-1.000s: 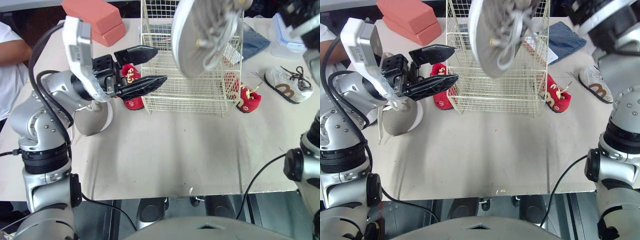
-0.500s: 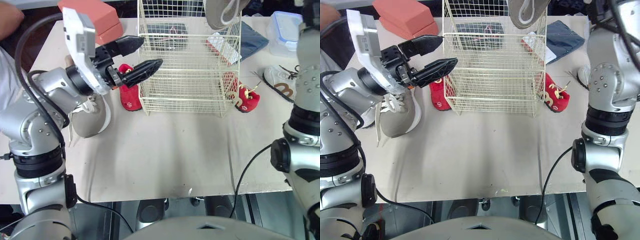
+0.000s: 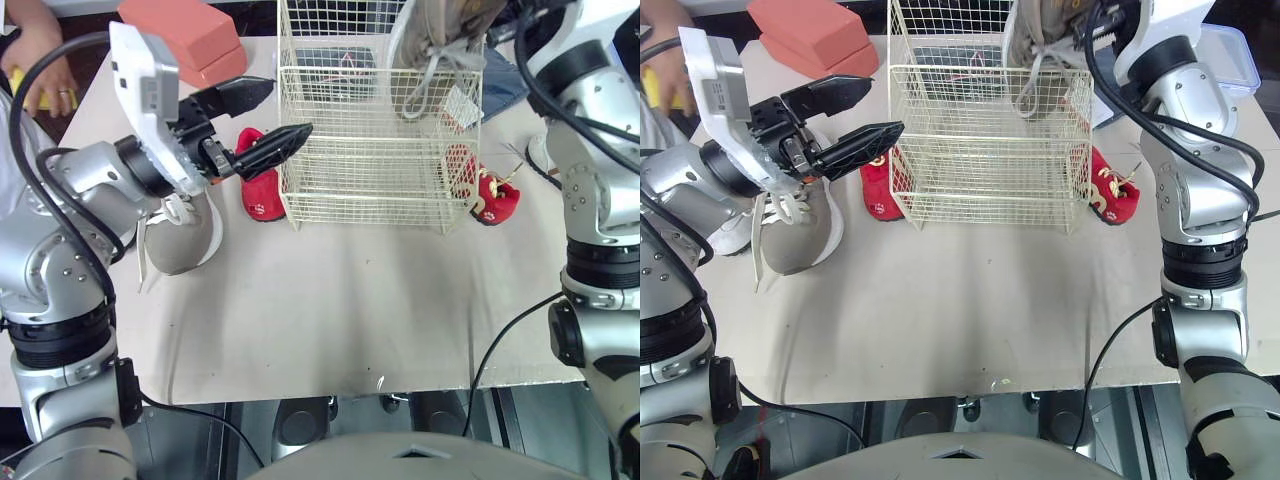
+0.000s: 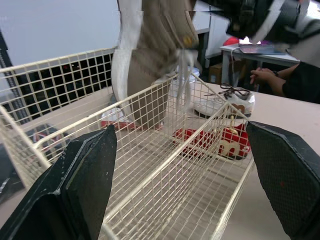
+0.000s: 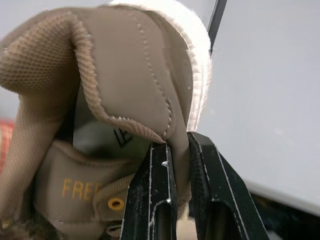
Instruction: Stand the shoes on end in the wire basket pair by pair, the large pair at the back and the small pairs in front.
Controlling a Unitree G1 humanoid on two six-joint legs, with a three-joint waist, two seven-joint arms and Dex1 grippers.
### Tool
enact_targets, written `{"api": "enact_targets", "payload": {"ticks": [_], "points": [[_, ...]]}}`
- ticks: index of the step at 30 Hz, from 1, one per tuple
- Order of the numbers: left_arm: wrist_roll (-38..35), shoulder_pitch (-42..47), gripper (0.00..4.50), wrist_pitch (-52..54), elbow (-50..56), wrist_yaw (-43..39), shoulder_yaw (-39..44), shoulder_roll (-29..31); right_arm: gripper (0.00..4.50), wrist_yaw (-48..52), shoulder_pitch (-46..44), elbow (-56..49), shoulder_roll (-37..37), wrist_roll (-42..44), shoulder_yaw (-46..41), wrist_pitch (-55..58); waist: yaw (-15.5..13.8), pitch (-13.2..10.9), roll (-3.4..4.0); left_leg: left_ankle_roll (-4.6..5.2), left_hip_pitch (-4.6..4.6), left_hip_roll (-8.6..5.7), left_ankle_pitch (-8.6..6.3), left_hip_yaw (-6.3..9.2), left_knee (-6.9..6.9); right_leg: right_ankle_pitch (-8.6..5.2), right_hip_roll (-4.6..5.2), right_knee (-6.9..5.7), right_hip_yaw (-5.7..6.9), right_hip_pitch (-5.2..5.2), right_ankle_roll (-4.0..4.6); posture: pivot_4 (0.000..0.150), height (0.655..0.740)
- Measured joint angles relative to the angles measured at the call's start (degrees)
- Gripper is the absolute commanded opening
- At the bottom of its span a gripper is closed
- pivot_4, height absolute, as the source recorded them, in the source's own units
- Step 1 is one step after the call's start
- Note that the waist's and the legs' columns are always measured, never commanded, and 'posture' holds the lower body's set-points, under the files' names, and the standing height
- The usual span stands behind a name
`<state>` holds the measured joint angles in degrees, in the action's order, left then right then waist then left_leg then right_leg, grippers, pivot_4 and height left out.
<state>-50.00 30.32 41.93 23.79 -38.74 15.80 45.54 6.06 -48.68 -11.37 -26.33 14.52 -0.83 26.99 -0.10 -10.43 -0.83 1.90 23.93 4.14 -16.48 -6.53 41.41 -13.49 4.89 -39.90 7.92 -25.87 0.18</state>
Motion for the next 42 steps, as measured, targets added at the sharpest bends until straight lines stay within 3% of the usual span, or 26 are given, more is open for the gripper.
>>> {"api": "enact_targets", "payload": {"ticks": [8,23,28,33,42], "points": [[0.68,-0.12,4.43,-0.23,-0.14,-0.52,-0.03,0.06,0.00,0.95,1.52,-3.95,-1.30,-2.81,0.90,11.48,-0.05,0.02,-0.03,0.00,0.00,-0.01,0.00,0.01,0.00,0.00,0.00,0.01,0.01,0.01,0.00,0.150,0.6860],[2.58,-0.10,4.43,-1.27,-0.17,-1.40,-0.56,0.03,0.00,6.47,1.66,-2.70,-2.89,-10.11,4.48,9.62,0.52,0.03,-0.03,0.00,-0.02,-0.01,0.00,0.01,0.00,-0.01,-0.01,0.01,0.00,0.01,-0.01,0.150,0.6860],[2.76,0.43,4.50,-1.27,-0.18,-0.59,-0.55,-0.16,1.96,8.75,1.93,-0.92,-2.93,-11.17,4.41,7.28,0.66,0.02,-0.04,0.00,-0.02,-0.01,0.00,0.00,0.00,-0.01,-0.01,0.01,0.00,0.01,-0.01,0.150,0.6860],[3.96,0.99,4.50,-1.36,-0.78,0.22,-0.53,-0.12,4.33,10.78,2.64,0.03,-3.27,-11.06,3.41,5.62,0.72,0.02,-0.03,0.00,-0.02,-0.01,0.00,0.00,-0.01,-0.01,-0.01,0.01,0.00,0.00,-0.01,0.150,0.6860],[5.00,-0.97,4.50,-3.19,-2.36,0.16,2.15,-0.29,4.45,15.36,7.59,-4.27,-4.50,-4.63,-5.57,5.27,0.74,0.02,-0.03,0.00,-0.03,0.00,0.00,-0.01,-0.01,-0.01,-0.01,0.01,-0.02,0.00,-0.01,0.150,0.6860]]}}
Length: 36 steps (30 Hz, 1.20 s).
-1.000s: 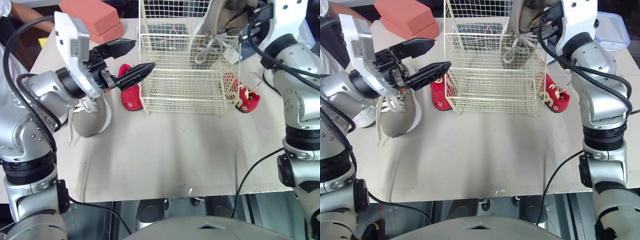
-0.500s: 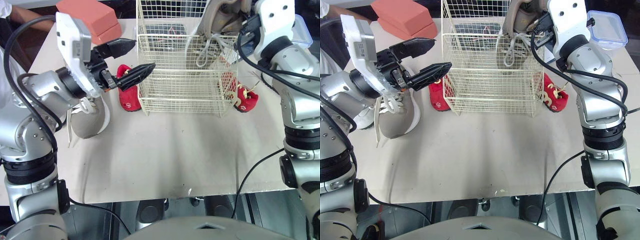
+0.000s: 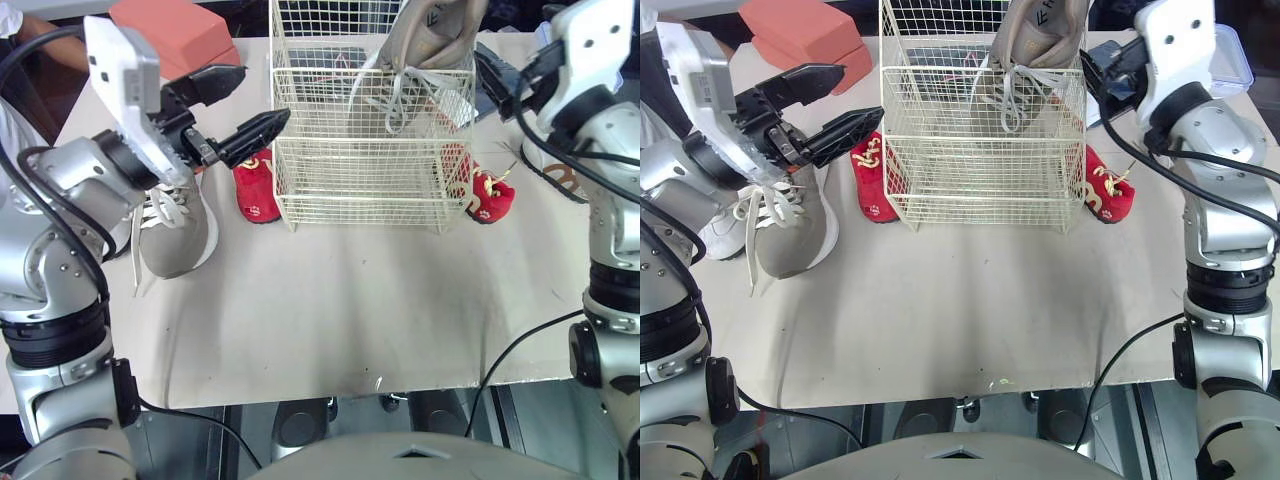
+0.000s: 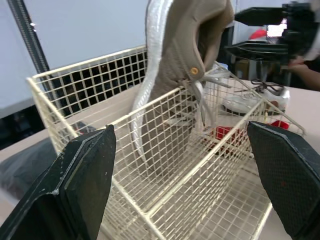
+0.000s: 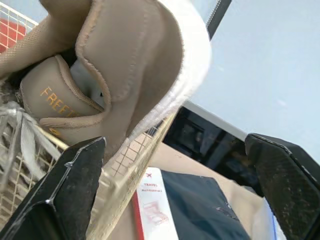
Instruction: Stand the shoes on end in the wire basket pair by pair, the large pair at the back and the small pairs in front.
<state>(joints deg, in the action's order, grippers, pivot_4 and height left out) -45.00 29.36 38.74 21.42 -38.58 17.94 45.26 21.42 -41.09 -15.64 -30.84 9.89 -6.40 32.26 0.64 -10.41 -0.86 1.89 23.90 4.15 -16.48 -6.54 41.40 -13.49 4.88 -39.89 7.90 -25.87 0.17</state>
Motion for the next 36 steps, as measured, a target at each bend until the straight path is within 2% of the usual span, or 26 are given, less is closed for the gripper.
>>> {"api": "enact_targets", "payload": {"ticks": [3,6,13,18,25,33,36], "points": [[0.44,-1.23,4.50,-1.45,-0.96,-0.01,0.85,-0.89,4.45,2.17,1.55,-2.34,0.18,5.25,-3.98,1.10,-0.05,0.00,0.00,0.00,0.00,0.00,0.00,0.01,0.00,0.00,-0.01,-0.01,0.01,0.00,0.00,0.150,0.6860],[1.26,-3.21,4.50,-3.37,-3.70,-0.07,3.04,-1.04,4.45,5.11,3.99,-6.32,1.53,14.22,-8.11,4.32,0.06,0.00,0.00,0.00,-0.04,0.01,0.00,0.01,-0.04,0.00,-0.03,0.00,0.00,0.00,0.01,0.150,0.6860],[4.62,-7.05,4.50,-8.59,-12.19,-0.61,7.40,-1.19,4.45,12.13,14.07,-15.90,3.21,30.13,-7.47,7.76,-0.06,0.01,-0.01,0.01,-0.04,0.02,-0.01,0.04,-0.05,0.00,-0.02,0.03,0.03,0.04,0.00,0.150,0.6860],[7.80,-9.43,4.50,-12.36,-22.54,-1.12,11.34,-0.55,4.45,17.21,22.54,-19.62,2.11,32.54,-2.99,6.96,-0.05,0.01,-0.02,0.02,-0.04,0.02,-0.01,0.06,-0.05,-0.01,-0.02,0.03,0.07,0.05,-0.02,0.150,0.6860],[11.09,-8.34,4.50,-17.12,-38.02,-2.50,14.06,1.96,4.45,20.74,25.77,-21.33,0.71,30.11,2.95,2.13,-0.08,0.08,-0.15,0.02,-0.05,0.03,-0.02,0.07,-0.05,-0.10,0.00,0.03,0.12,0.05,-0.16,0.150,0.6860],[12.29,-0.04,4.50,-15.10,-57.57,-9.28,12.91,7.45,4.45,20.73,24.69,-19.85,0.87,26.49,6.20,-1.83,-0.22,0.13,-0.44,0.03,-0.03,0.02,-0.02,0.08,-0.05,-0.10,0.03,0.04,0.34,0.05,-0.15,0.150,0.6860],[13.66,5.35,4.50,-10.51,-65.09,-14.46,8.62,9.29,4.45,20.76,24.28,-19.25,0.88,25.81,6.66,-2.86,-0.39,0.13,-0.54,0.02,0.01,0.01,-0.02,0.13,-0.04,-0.09,0.01,0.03,0.44,0.05,-0.14,0.150,0.6860]]}}
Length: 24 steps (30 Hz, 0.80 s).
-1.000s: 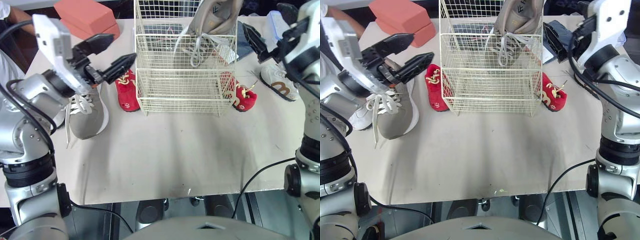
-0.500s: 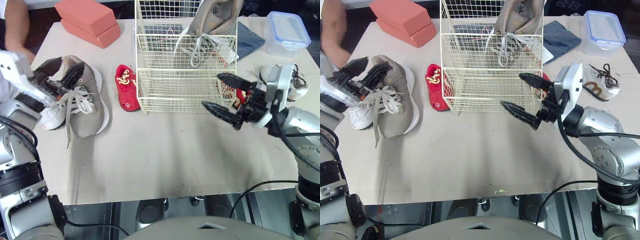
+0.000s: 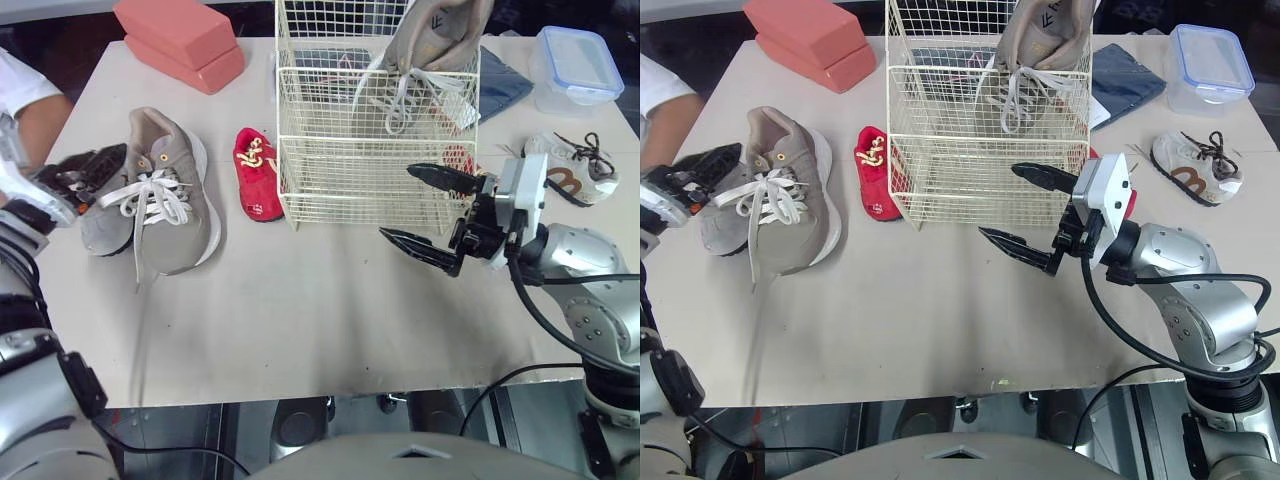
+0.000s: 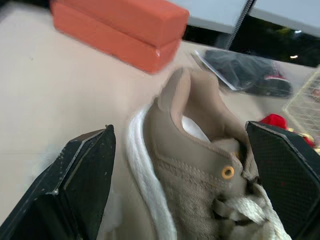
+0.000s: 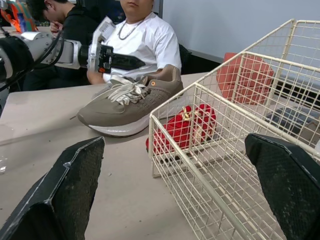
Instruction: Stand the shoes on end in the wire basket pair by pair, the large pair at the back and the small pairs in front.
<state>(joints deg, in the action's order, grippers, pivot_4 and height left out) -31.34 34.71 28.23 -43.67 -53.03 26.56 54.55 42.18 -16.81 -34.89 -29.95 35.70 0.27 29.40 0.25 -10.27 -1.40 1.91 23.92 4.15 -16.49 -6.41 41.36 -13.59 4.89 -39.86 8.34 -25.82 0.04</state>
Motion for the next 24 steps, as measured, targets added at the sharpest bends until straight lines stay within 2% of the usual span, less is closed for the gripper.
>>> {"api": "enact_targets", "payload": {"ticks": [4,9,16,24], "points": [[4.39,5.14,4.50,1.35,-7.04,-6.86,-6.44,1.94,4.45,-0.02,-0.03,0.10,0.01,-0.55,0.30,-0.95,0.24,0.00,-0.03,0.00,0.01,0.00,0.00,-0.02,0.00,0.00,-0.01,0.00,-0.01,-0.01,0.01,0.150,0.6860],[8.61,8.34,4.50,1.95,-8.87,-12.28,-11.43,4.67,4.45,-0.61,0.01,0.08,0.41,-1.18,0.55,-1.29,0.44,-0.01,-0.05,0.00,0.01,0.01,0.00,-0.03,0.00,0.00,0.00,-0.01,-0.02,-0.02,0.00,0.150,0.6860],[13.33,10.83,4.50,3.16,-9.55,-14.44,-15.71,4.98,4.45,-1.46,0.21,0.02,1.20,-2.08,1.26,-2.26,0.24,-0.01,-0.06,0.00,0.02,0.00,0.00,-0.01,0.02,-0.01,0.01,-0.02,-0.02,-0.01,-0.01,0.150,0.6860],[14.74,14.79,4.50,5.66,-7.89,-18.01,-17.72,5.40,4.45,-1.69,0.21,0.04,2.24,-2.77,1.72,-2.71,0.28,-0.02,-0.07,0.00,0.03,0.00,0.00,-0.01,0.03,-0.01,0.00,-0.02,-0.02,-0.01,-0.01,0.150,0.6860]]}}
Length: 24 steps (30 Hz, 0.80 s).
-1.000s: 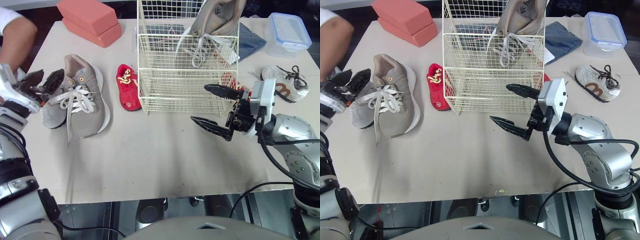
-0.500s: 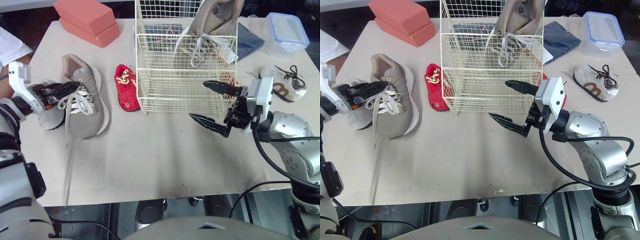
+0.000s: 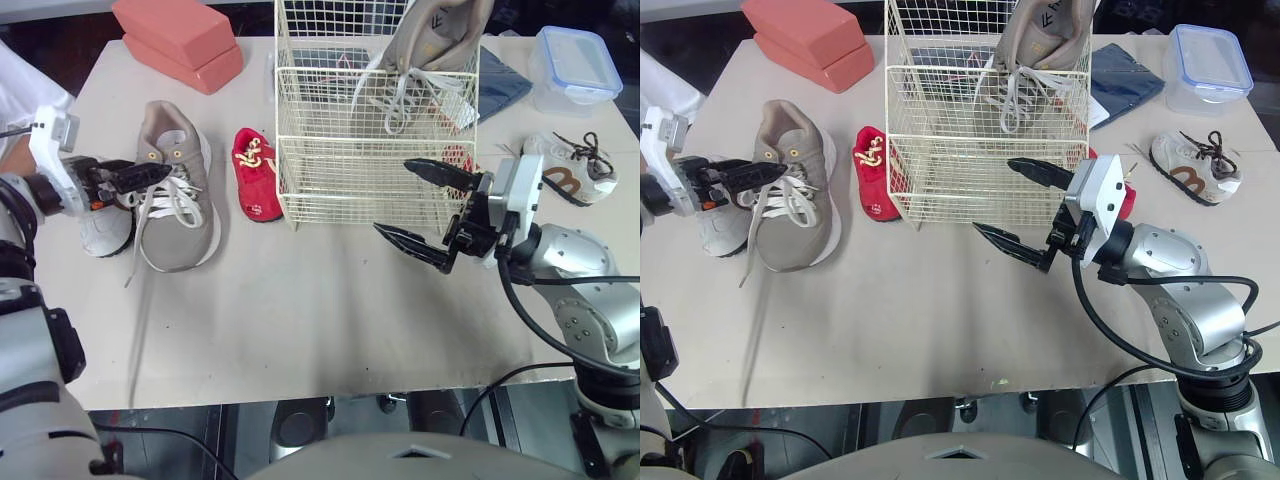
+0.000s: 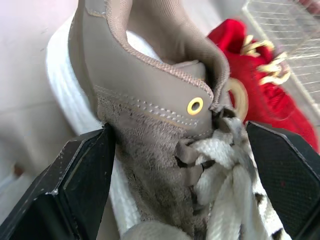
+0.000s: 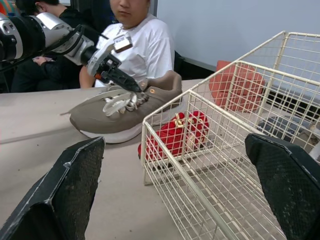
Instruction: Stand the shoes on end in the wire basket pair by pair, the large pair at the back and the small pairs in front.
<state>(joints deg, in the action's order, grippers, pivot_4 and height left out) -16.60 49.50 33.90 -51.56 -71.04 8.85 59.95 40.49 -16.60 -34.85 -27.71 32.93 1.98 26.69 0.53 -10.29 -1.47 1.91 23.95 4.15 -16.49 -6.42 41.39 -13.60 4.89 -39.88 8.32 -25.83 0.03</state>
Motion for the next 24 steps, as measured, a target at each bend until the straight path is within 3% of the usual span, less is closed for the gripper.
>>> {"api": "enact_targets", "payload": {"ticks": [9,19,20,21,24], "points": [[5.80,4.30,4.50,0.40,-4.59,-0.60,-4.53,0.49,4.45,-0.16,-0.01,0.21,0.96,-0.95,0.53,-0.73,0.02,0.00,0.00,0.00,0.00,-0.01,0.00,0.00,0.02,-0.01,0.00,-0.02,0.00,0.00,-0.01,0.150,0.6860],[11.45,7.35,4.50,-0.66,-9.45,-7.40,-9.48,1.64,4.45,-0.99,0.71,0.19,1.37,-1.88,0.83,-1.11,0.07,0.00,-0.01,0.00,-0.01,-0.01,0.00,-0.01,0.03,-0.01,-0.01,-0.04,-0.01,0.00,-0.02,0.150,0.6860],[12.24,8.37,3.97,-0.76,-10.75,-7.48,-9.72,1.47,4.50,-1.00,0.72,0.20,1.42,-2.05,1.08,-1.23,0.09,0.00,-0.01,0.00,-0.01,-0.01,0.00,-0.01,0.04,-0.01,-0.01,-0.05,-0.01,0.00,-0.03,0.150,0.6860],[12.69,8.88,3.84,-0.86,-11.20,-7.48,-9.91,1.42,4.50,-1.00,0.72,0.20,1.52,-2.12,1.18,-1.31,0.09,0.00,-0.01,0.00,-0.01,-0.01,0.00,0.00,0.04,-0.02,-0.01,-0.05,0.00,0.00,-0.03,0.150,0.6860],[14.43,10.52,2.33,-1.42,-13.01,-7.49,-10.78,1.17,4.50,-0.99,0.70,0.25,1.75,-2.29,1.64,-1.92,0.08,0.00,-0.01,0.00,-0.01,-0.01,0.00,-0.02,0.04,-0.02,0.00,-0.04,-0.01,0.00,-0.03,0.150,0.6860]]}}
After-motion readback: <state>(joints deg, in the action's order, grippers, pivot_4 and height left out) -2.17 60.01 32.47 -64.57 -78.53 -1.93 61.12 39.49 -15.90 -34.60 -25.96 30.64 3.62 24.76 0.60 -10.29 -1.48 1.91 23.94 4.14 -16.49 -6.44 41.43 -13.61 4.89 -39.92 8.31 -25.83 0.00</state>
